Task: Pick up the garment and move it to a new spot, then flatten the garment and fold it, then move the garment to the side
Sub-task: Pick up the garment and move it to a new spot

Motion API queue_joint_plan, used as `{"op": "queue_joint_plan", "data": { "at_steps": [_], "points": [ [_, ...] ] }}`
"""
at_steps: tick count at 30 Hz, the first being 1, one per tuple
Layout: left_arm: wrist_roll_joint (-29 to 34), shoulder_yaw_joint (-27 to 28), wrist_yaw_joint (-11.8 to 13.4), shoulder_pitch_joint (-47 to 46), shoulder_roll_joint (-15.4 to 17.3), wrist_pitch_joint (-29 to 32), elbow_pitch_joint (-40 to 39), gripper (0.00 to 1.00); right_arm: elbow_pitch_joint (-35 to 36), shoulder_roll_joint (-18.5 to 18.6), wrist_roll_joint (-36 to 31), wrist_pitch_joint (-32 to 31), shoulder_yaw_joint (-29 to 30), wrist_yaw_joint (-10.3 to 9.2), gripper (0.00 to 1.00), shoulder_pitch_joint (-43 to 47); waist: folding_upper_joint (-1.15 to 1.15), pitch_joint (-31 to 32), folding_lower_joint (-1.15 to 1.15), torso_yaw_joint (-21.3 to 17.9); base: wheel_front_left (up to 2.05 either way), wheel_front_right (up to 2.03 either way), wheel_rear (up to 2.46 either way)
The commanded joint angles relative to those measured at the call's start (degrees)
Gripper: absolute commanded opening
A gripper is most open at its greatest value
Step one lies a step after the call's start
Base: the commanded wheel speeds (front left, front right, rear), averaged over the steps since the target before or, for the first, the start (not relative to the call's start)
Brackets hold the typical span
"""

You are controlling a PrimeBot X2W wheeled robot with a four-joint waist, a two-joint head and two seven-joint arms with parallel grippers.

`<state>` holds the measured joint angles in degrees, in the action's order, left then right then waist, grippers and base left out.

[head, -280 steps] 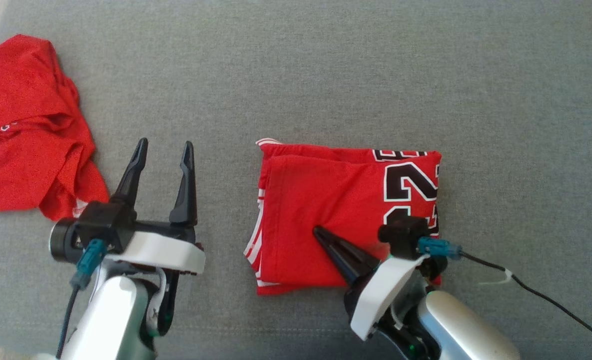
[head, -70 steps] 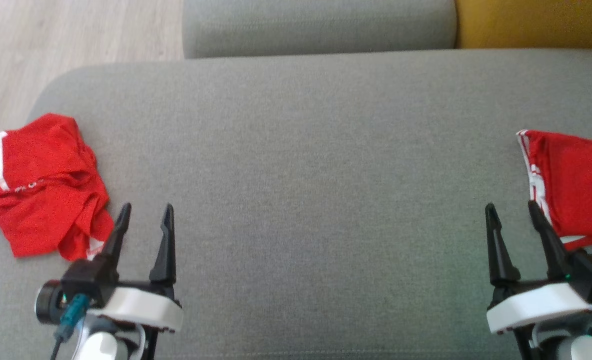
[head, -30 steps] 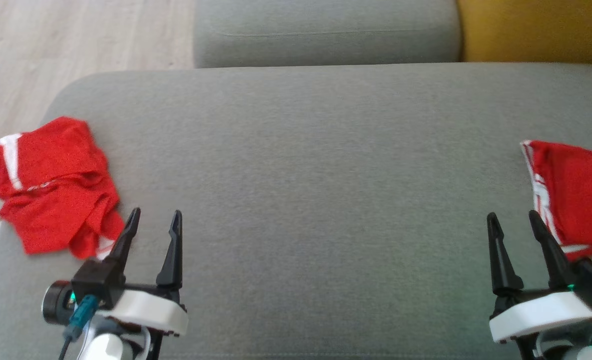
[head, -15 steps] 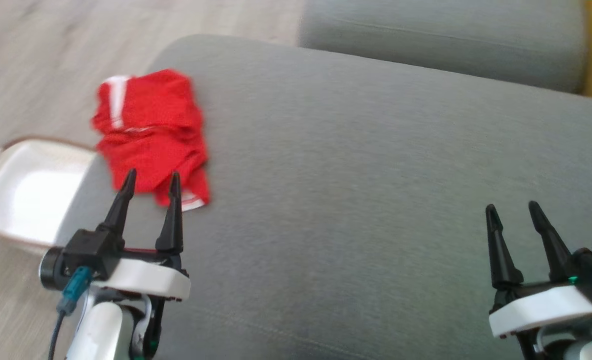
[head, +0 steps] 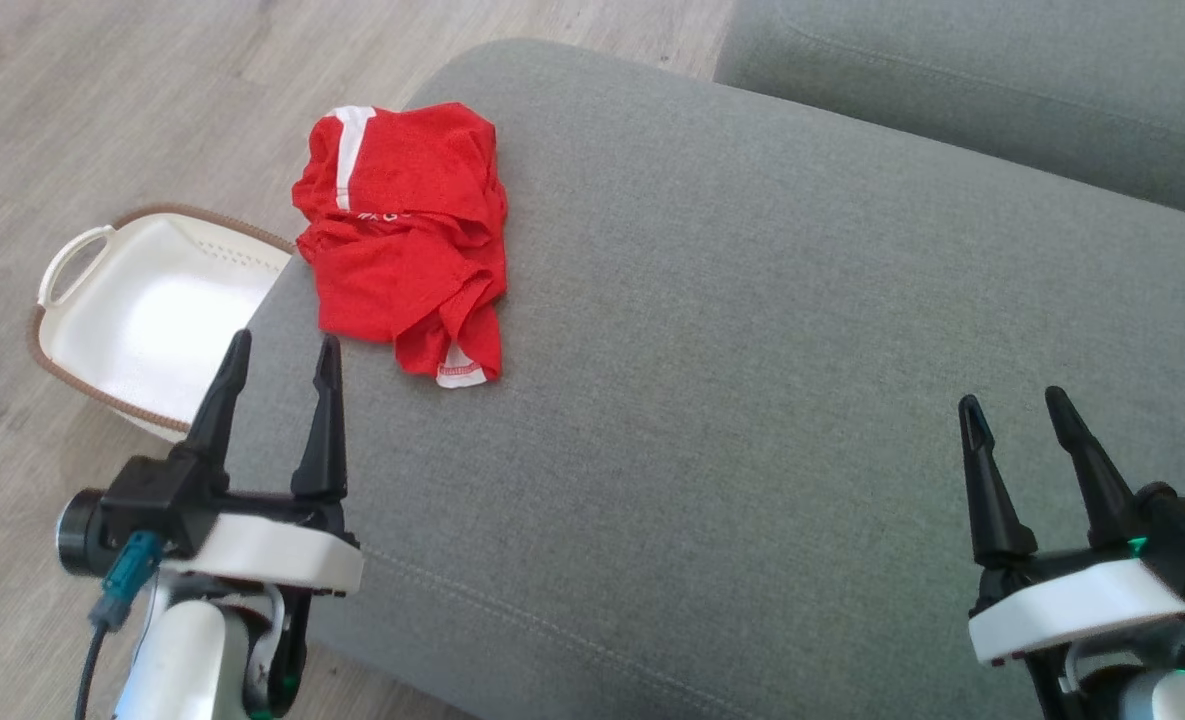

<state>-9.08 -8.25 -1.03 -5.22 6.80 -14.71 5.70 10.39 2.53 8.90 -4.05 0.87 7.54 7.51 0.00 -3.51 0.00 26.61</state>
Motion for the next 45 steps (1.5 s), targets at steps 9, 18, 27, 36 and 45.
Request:
{"op": "queue_joint_plan", "data": {
  "at_steps": [9, 18, 27, 36, 45],
  "points": [
    [1.7, 3.7, -1.2, -4.4, -0.9, -0.3, -0.8, 1.00, 3.6, 0.3, -1.3, -1.2, -1.9, -0.05, 1.00, -4.2, 0.00, -3.7, 0.00, -1.9, 0.00, 0.00, 0.00],
    [-0.8, 4.3, -3.0, -15.7, -2.2, -0.3, 14.3, 1.00, 6.7, 2.0, -3.1, -4.4, -3.0, -0.05, 1.00, -8.4, 0.00, -13.8, 0.00, -5.4, 0.00, 0.00, 0.00],
    [-5.5, 4.5, -5.6, -33.3, -1.7, 2.1, 44.4, 1.00, 8.3, 4.1, -3.4, -6.2, -3.3, -0.05, 1.00, -12.2, 0.00, -21.6, 0.00, -8.3, 0.00, 0.00, 0.00],
    [-8.6, 2.8, -6.4, -42.1, 0.0, 10.3, 61.0, 1.00, 7.8, 4.2, -2.8, -6.1, -3.0, -0.05, 1.00, -12.9, 0.00, -21.7, 0.00, -8.5, 0.00, 0.00, 0.00],
    [-7.7, 1.6, -4.7, -43.4, 1.6, 0.4, 58.9, 0.00, 6.6, 3.9, -2.8, -5.0, -2.7, -0.05, 1.00, -12.7, 0.00, -17.6, 0.00, -7.9, 0.00, 0.00, 0.00]
  ]
}}
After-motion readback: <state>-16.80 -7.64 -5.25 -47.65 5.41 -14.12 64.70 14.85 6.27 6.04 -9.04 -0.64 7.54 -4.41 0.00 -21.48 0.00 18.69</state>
